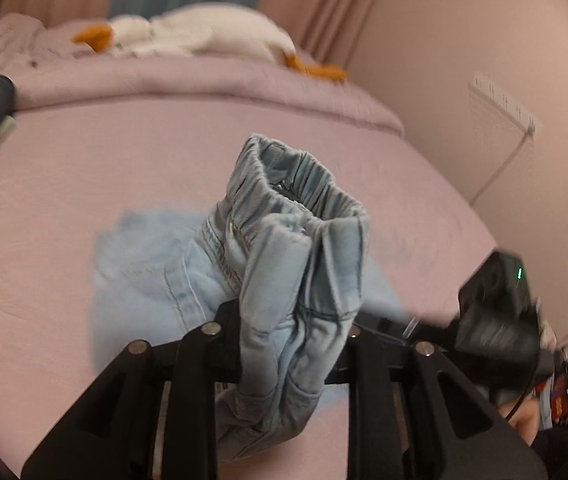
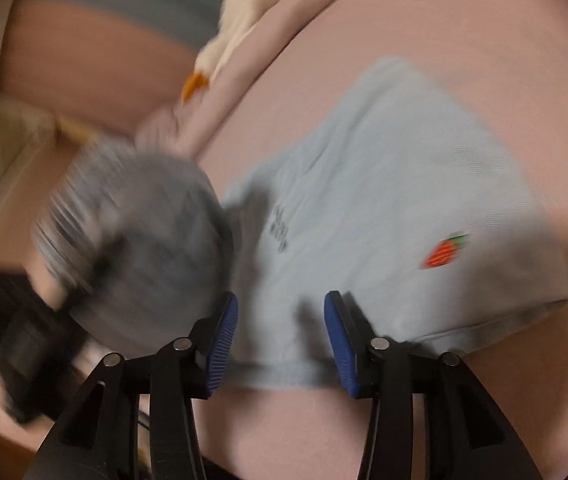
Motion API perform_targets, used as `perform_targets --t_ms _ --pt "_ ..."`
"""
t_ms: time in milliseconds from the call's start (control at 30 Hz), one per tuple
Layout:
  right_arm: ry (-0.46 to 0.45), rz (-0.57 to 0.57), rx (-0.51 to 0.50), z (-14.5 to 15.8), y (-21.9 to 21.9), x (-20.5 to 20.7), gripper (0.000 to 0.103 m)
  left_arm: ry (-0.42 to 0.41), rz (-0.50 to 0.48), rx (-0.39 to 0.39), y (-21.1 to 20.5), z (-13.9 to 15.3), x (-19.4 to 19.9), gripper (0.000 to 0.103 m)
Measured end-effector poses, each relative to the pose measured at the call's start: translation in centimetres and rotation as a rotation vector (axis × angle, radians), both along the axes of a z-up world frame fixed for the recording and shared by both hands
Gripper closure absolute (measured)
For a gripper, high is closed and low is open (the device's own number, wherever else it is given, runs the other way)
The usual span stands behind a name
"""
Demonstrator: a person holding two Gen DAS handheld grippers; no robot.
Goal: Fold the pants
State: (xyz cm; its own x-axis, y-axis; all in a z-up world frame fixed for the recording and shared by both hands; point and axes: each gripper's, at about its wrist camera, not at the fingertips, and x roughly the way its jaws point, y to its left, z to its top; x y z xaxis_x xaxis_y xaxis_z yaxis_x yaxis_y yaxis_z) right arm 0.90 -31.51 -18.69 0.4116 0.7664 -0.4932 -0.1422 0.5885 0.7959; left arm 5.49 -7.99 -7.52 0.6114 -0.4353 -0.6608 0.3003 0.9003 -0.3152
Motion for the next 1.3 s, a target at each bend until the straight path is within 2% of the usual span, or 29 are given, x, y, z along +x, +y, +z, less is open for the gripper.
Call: perform_targets --t_ms 33,67,100,133,167,300,433,500,600,733,800,967,1133,1300 --pt "0.026 -0.026 0.075 -0.6 -0.9 0.0 0.050 0.016 -0.012 0.011 -0.4 -0.7 0.2 0.073" --pt "0.060 -0.051 0.172 -1.4 -1.8 0.0 0.047 0.034 -0.030 0.015 -1.0 -1.2 0.3 0.058" --pt "0.099 -0.070 0.273 -2.3 -2.4 -0.1 0.044 0.061 -0.054 0.011 -1.5 -1.9 0.4 0.033" --pt "0.127 -0.084 0.341 -2.9 -2.7 0.0 0.041 0.088 -0.073 0.005 -1.8 -2.4 0.6 0.024" --pt "0.146 -0.095 0.377 -3.3 -2.9 -0.2 0.040 0.100 -0.092 -0.005 -2.1 -2.8 0.4 0.021" --pt "0.186 -0.104 0.409 -3.7 -1.7 0.4 0.033 0.109 -0.114 -0.014 -1.4 -3.2 -0.4 0.021" --pt "0.187 -0.087 0.343 -1.9 -3.1 0.9 0.033 0.112 -0.071 -0.076 1.9 -2.8 -2.3 0.021" --pt "0.185 -0.075 0.273 -1.5 -2.6 0.9 0.033 0.112 -0.030 -0.113 4.1 -2.6 -3.5 0.021" --pt "0.152 -0.052 0.119 -0.7 -1.0 2.3 0.034 0.119 0.060 -0.115 7.0 -2.9 -4.5 0.019" --pt "0.100 -0.007 -0.132 0.4 1.7 2.6 0.061 0.155 0.174 -0.158 11.2 -3.9 -5.9 0.019" --pt "0.073 -0.007 -0.219 0.9 2.6 2.8 0.065 0.169 0.211 -0.168 12.3 -4.2 -6.4 0.019" --pt "-0.021 0.003 -0.274 2.8 2.5 2.4 0.071 0.198 0.262 -0.179 13.7 -4.9 -6.7 0.019" --pt "-0.136 -0.044 -0.270 6.0 1.2 3.3 0.072 0.193 0.236 -0.162 13.2 -4.7 -7.0 0.019" --pt "-0.142 -0.140 -0.297 6.0 -2.0 4.8 0.072 0.204 0.211 -0.139 12.5 -5.2 -6.9 0.019"
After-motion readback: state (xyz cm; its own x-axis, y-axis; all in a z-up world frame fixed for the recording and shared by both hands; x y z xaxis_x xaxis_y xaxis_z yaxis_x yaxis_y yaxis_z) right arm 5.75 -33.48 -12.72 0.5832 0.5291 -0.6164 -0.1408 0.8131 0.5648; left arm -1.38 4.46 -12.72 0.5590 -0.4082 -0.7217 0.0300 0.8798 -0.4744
